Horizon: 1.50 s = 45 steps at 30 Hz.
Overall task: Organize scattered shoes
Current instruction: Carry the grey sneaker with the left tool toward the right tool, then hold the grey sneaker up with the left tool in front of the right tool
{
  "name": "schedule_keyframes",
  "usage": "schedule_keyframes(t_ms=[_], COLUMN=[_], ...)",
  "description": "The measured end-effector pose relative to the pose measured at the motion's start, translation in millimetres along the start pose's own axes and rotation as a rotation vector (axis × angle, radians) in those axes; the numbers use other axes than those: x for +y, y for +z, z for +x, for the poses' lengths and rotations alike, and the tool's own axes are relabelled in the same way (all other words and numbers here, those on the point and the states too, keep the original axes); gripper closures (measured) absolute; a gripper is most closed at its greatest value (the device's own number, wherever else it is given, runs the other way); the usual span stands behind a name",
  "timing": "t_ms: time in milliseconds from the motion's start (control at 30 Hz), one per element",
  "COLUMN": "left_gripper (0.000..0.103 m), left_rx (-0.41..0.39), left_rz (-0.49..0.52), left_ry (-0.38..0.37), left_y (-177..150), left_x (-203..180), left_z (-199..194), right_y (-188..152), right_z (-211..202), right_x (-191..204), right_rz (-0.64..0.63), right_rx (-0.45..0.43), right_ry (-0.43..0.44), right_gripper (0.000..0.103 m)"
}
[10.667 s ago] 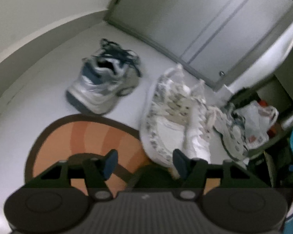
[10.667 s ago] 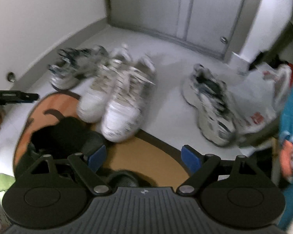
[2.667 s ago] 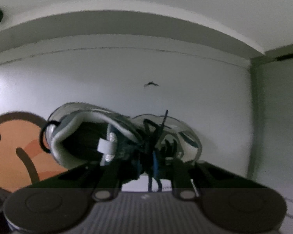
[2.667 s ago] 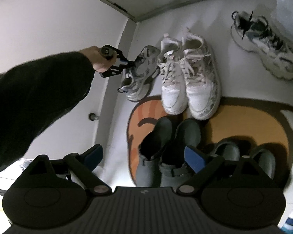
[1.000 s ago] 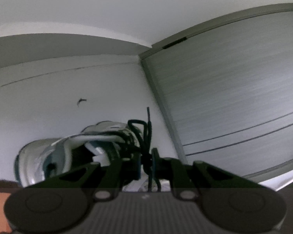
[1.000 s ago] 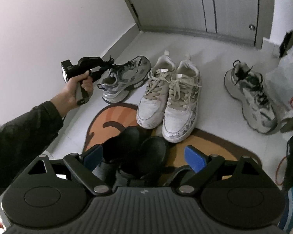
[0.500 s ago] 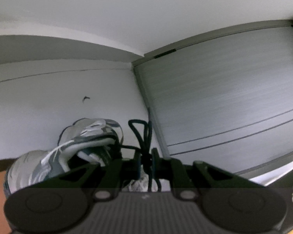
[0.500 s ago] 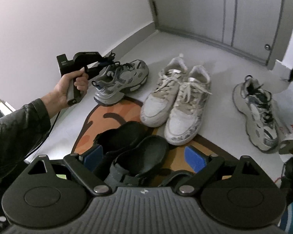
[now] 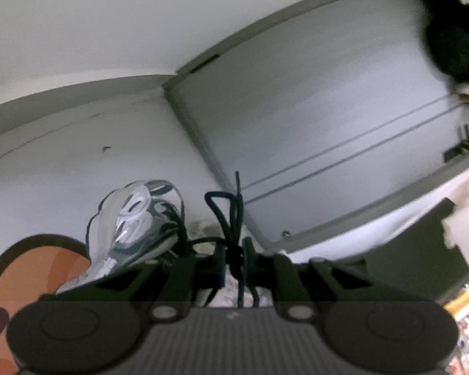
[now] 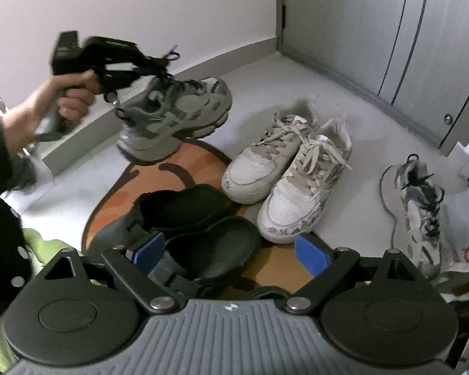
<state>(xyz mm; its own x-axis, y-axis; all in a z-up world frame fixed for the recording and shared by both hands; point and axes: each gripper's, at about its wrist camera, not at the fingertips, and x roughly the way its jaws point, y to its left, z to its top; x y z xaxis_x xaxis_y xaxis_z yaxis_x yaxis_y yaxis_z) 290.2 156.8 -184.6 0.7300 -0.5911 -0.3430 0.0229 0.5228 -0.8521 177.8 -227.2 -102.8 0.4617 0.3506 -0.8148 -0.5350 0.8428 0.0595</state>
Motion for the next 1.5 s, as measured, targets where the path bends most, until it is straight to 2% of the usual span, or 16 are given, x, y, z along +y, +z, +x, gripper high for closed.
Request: schedule_keyframes(t_ms=[267,467,533,767,933,1167,1500], left_gripper=[0.093,0.093,0.093,0.094,0.094,0.094,0.094], left_rx=[0.053,0.101,0.111,0.143,0.193,0.249,0.261], left_rz=[0.057,0.087,0.091,0.103,0.105,0.104,0.104], left_ry=[-0.096,-0.123,-0.133,-0.180,-0.178,-0.209,-0.197], left_y=[-12,-23,-31,-53,-68,-84,-92], left_x=[-21,-26,-31,-27,-18,-9,9], left_z=[-29,-47,-65,-95,-112,-138,-159], right_y=[0,3,4,15,24,37,57], right_z=[2,7,11,26,44,67,92], right_x=[13,28,33,59,82,116,152], right_rz=[-0.047,-0.094,-0.116,-0.223,-0.300,-0.451,-0.653], right_rx=[-0.033,-0.059,-0.061,-0.082,-0.098,-0.057,0.031], right_ry=[-0.014,-0.011,-0.005,0.047,0.105,0.182,0.292], right_gripper=[0.009,0.009,0.009,0.005,0.002,0.002,0.000])
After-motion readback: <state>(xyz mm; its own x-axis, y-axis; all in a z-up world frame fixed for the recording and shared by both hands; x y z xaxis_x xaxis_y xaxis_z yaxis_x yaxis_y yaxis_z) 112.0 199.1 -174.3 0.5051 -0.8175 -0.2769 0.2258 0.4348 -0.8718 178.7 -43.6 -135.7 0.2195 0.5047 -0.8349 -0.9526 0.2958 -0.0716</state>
